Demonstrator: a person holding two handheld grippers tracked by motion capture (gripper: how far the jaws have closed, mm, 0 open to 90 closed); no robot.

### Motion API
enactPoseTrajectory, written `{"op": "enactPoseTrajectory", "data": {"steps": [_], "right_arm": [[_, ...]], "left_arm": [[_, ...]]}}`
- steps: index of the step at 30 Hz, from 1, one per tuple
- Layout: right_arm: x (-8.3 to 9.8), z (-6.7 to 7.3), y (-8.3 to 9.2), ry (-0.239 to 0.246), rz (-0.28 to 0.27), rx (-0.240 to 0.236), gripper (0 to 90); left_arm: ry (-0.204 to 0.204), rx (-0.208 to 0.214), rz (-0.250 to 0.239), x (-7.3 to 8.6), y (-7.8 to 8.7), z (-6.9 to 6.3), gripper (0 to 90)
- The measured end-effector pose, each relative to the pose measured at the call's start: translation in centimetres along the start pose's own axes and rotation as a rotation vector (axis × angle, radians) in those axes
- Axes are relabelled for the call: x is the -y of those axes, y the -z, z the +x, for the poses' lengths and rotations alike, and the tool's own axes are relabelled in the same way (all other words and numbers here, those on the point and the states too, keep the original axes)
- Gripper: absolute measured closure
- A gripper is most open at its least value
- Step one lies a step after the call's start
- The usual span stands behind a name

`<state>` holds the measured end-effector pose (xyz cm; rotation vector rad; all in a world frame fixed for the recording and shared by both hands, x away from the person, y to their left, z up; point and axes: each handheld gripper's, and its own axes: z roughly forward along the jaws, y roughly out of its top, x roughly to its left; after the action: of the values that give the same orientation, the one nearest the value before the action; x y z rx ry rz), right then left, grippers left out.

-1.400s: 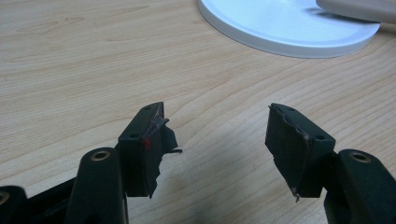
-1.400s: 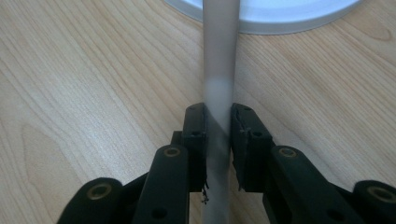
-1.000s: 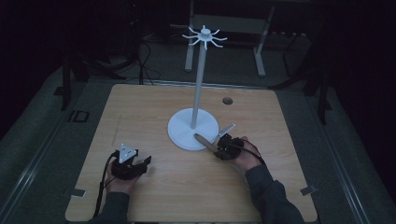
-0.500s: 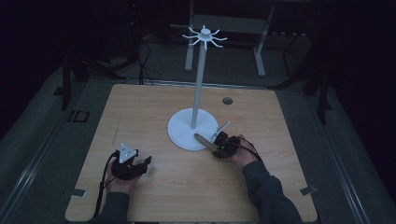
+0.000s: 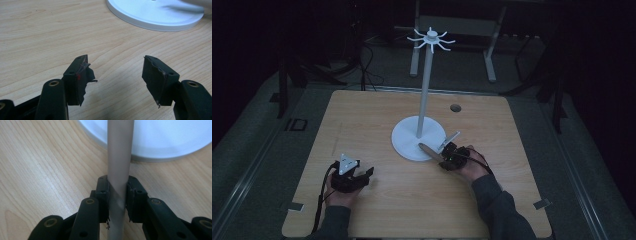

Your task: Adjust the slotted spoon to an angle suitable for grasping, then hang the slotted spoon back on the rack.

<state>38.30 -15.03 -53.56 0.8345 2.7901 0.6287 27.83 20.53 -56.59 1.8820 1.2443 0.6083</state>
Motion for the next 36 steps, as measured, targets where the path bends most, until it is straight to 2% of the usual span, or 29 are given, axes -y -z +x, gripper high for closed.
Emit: {"op": "enactPoseTrajectory", "data": {"steps": [7, 13, 23, 36], "right_arm": [[0.3, -0.2, 1.3, -0.024, -0.067, 0.014, 74.1], [0.5, -0.4, 1.8, -0.035, -0.095, 0.018, 74.1], [0.5, -0.8, 3.2, -0.057, -0.174, 0.032, 74.1], [0.5, -1.3, 5.0, -0.093, -0.278, 0.079, 74.2]], "left_arm": [[-0.004, 0.003, 0.0, 0.0, 0.0, -0.1, 38.5], [-0.008, 0.0, 0.003, 0.0, 0.0, -0.1, 38.5], [-0.004, -0.003, 0.001, 0.0, 0.1, -0.1, 38.5], [-0.003, 0.001, 0.0, 0.0, 0.0, -0.1, 38.5]]}}
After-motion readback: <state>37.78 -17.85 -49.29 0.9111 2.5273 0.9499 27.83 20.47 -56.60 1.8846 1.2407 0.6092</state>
